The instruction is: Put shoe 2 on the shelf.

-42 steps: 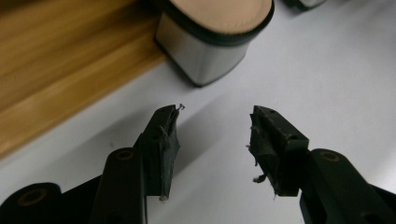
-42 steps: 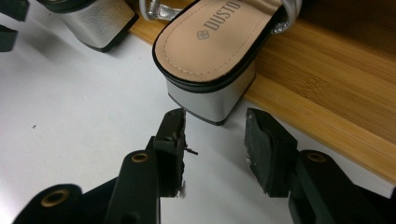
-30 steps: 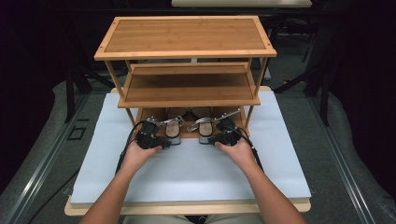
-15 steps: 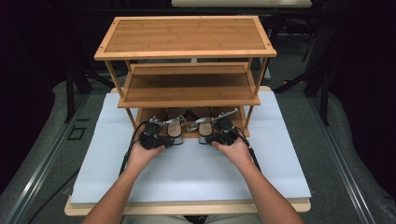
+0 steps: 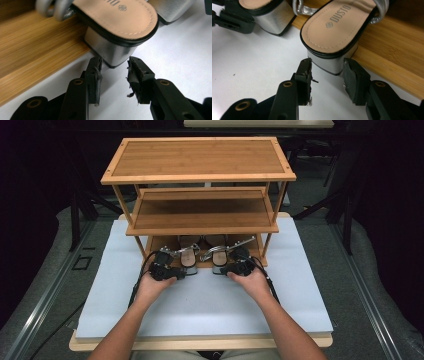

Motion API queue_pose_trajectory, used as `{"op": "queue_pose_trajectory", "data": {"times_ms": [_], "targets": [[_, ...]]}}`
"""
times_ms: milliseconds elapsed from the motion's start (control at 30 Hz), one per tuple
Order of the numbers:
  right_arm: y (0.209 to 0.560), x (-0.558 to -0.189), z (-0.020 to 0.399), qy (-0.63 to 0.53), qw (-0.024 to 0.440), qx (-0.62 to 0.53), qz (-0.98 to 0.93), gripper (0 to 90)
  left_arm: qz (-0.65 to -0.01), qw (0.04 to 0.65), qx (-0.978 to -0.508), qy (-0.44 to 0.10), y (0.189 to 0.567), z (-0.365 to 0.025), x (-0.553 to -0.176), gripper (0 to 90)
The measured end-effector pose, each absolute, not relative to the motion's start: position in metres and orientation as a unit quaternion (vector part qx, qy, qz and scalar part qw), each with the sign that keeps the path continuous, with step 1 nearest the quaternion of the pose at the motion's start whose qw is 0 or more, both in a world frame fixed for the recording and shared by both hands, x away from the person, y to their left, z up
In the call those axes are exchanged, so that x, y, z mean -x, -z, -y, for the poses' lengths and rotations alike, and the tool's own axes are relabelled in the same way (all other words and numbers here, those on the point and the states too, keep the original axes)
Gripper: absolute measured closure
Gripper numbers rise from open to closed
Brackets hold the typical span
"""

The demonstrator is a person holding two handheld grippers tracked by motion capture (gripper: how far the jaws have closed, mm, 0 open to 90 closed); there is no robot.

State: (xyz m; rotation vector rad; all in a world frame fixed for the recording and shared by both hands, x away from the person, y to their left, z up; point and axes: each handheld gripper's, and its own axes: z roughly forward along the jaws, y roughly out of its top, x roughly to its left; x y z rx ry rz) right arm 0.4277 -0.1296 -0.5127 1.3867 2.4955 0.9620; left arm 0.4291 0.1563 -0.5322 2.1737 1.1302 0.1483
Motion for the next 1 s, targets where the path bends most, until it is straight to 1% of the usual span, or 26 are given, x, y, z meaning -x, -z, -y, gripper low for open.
{"op": "queue_pose_trajectory", "data": {"times_ms": [367,400,467,867,900,1000], "targets": [[0.508,-0.422,0.134,-0.313,0.063,-0.462,-0.827,58.7,-0.429,0.346,-0.833,-0.056,0.523,-0.161,-0.421,63.1],[0.508,-0.421,0.134,-0.306,0.073,-0.465,-0.827,58.7,-0.428,0.346,-0.833,-0.056,0.523,-0.161,-0.420,63.1],[0.507,-0.420,0.135,-0.310,0.061,-0.460,-0.830,58.6,-0.427,0.347,-0.833,-0.055,0.521,-0.162,-0.420,63.2],[0.503,-0.409,0.145,-0.309,0.063,-0.459,-0.830,57.9,-0.426,0.351,-0.833,-0.047,0.516,-0.166,-0.413,63.2],[0.501,-0.406,0.144,-0.301,0.074,-0.462,-0.831,57.9,-0.426,0.352,-0.832,-0.047,0.516,-0.166,-0.413,63.2],[0.497,-0.401,0.146,-0.304,0.080,-0.459,-0.831,57.5,-0.425,0.354,-0.832,-0.046,0.514,-0.168,-0.411,63.2]]}}
